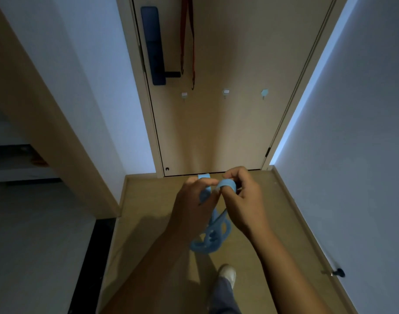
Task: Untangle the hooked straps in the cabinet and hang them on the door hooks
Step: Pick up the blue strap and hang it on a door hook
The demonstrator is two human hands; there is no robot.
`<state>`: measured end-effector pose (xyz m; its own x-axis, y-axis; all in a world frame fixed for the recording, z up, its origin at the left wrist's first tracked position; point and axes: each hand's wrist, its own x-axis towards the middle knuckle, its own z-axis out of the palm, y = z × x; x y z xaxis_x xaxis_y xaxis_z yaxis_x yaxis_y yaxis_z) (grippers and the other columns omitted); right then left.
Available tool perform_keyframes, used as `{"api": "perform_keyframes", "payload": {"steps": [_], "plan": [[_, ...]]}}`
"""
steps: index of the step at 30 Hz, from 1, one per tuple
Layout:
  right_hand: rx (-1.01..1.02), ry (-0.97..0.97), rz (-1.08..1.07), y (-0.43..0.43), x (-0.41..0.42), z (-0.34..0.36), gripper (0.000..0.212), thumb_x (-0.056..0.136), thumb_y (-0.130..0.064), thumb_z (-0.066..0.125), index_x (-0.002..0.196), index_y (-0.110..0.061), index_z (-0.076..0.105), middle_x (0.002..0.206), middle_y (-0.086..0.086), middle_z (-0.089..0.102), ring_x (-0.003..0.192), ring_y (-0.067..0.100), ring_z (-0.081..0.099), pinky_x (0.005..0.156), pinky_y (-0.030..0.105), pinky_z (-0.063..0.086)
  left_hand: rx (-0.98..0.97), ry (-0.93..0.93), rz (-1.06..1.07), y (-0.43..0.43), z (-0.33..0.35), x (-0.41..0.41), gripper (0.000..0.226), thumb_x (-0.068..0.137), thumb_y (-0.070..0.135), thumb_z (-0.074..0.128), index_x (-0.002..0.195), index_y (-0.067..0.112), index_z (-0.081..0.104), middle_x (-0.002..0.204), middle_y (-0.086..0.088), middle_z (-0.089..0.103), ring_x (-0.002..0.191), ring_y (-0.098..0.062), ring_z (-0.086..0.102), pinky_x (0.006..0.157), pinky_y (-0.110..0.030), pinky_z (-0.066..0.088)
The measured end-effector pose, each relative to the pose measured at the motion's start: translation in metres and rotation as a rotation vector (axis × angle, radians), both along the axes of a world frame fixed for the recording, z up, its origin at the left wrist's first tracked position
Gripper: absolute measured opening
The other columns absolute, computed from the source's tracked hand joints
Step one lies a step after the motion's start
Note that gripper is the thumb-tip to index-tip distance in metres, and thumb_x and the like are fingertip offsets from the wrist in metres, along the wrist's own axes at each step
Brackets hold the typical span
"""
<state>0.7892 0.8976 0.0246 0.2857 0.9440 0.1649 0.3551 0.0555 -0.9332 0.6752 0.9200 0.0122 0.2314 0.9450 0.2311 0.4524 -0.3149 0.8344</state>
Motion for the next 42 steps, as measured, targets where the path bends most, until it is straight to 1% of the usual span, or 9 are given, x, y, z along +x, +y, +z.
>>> {"api": "perform_keyframes", "payload": {"steps": [4,8,13,15,20,26,34,38,42], "plan": [[0.042,0.002,0.025,0.074,0.032,-0.001,0.013,0.081,-0.003,0.057,0.075,-0.015,0.053,0.073,0.001,0.053,0.061,0.010,0.044,0.054,0.024,0.037,0.049,-0.033,0.018,0.069,0.002,0.027,0.016,0.088,0.019,0.059,0.101,0.016,0.067,0.097,0.003,0.054,0.085,-0.005,0.052,0.071,-0.008,0.037],[0.176,-0.212,0.043,0.154,0.067,0.008,0.011,0.076,-0.004,0.063,0.080,-0.014,0.062,0.078,-0.003,0.055,0.067,0.007,0.050,0.061,0.015,0.041,0.095,-0.037,0.004,0.144,0.012,0.059,0.009,0.090,0.015,0.055,0.092,0.012,0.064,0.084,0.005,0.050,0.076,0.003,0.049,0.067,-0.005,0.036],[0.223,-0.370,0.096,0.243,0.108,0.028,0.014,0.078,-0.006,0.067,0.092,-0.009,0.071,0.079,-0.008,0.053,0.071,-0.001,0.050,0.064,0.003,0.038,0.043,-0.123,0.035,0.234,0.022,0.091,0.012,0.092,0.014,0.052,0.081,0.015,0.054,0.080,-0.001,0.048,0.074,-0.012,0.050,0.065,-0.014,0.036],[0.211,-0.404,0.140,0.274,0.120,0.035,0.016,0.080,-0.009,0.067,0.095,-0.011,0.072,0.080,-0.007,0.052,0.072,-0.001,0.050,0.065,0.004,0.039,0.087,-0.109,0.035,0.265,0.024,0.098,0.015,0.092,0.017,0.052,0.077,0.020,0.051,0.077,0.005,0.046,0.071,-0.006,0.047,0.064,-0.012,0.035],[0.231,-0.371,0.122,0.351,0.141,0.042,0.015,0.082,-0.010,0.066,0.095,-0.010,0.073,0.076,-0.013,0.049,0.070,0.001,0.051,0.064,0.007,0.040,0.184,-0.129,0.043,0.350,0.033,0.114,0.013,0.088,0.017,0.057,0.077,0.021,0.051,0.077,0.011,0.044,0.071,0.007,0.046,0.063,-0.005,0.034],[0.349,-0.452,0.047,0.459,0.162,0.045,0.023,0.080,-0.020,0.058,0.092,-0.007,0.073,0.076,-0.002,0.052,0.067,0.004,0.049,0.066,0.009,0.039,0.245,-0.178,-0.019,0.462,0.041,0.135,0.013,0.079,0.046,0.047,0.071,0.037,0.051,0.071,0.012,0.045,0.067,0.002,0.047,0.063,-0.010,0.036],[0.384,-0.391,-0.043,0.587,0.193,0.080,0.031,0.076,-0.029,0.058,0.098,-0.012,0.072,0.077,-0.008,0.045,0.071,0.000,0.047,0.066,0.008,0.038,0.232,-0.207,-0.095,0.591,0.092,0.166,0.015,0.080,0.035,0.054,0.065,0.034,0.055,0.069,0.010,0.045,0.066,0.004,0.047,0.062,-0.008,0.035],[0.471,-0.319,-0.044,0.629,0.212,0.107,0.026,0.077,-0.023,0.060,0.100,-0.017,0.070,0.076,-0.012,0.048,0.070,-0.006,0.052,0.063,0.006,0.038,0.296,-0.264,-0.078,0.634,0.119,0.187,0.015,0.080,0.035,0.055,0.077,0.024,0.064,0.073,0.009,0.048,0.063,0.001,0.047,0.058,-0.010,0.035],[0.536,-0.316,-0.009,0.666,0.235,0.131,0.022,0.080,-0.023,0.058,0.100,-0.030,0.064,0.072,-0.012,0.049,0.067,-0.003,0.050,0.061,0.008,0.037,0.376,-0.330,-0.032,0.671,0.146,0.213,0.006,0.078,0.033,0.059,0.079,0.030,0.065,0.077,0.014,0.049,0.070,0.004,0.051,0.063,-0.007,0.037]]}}
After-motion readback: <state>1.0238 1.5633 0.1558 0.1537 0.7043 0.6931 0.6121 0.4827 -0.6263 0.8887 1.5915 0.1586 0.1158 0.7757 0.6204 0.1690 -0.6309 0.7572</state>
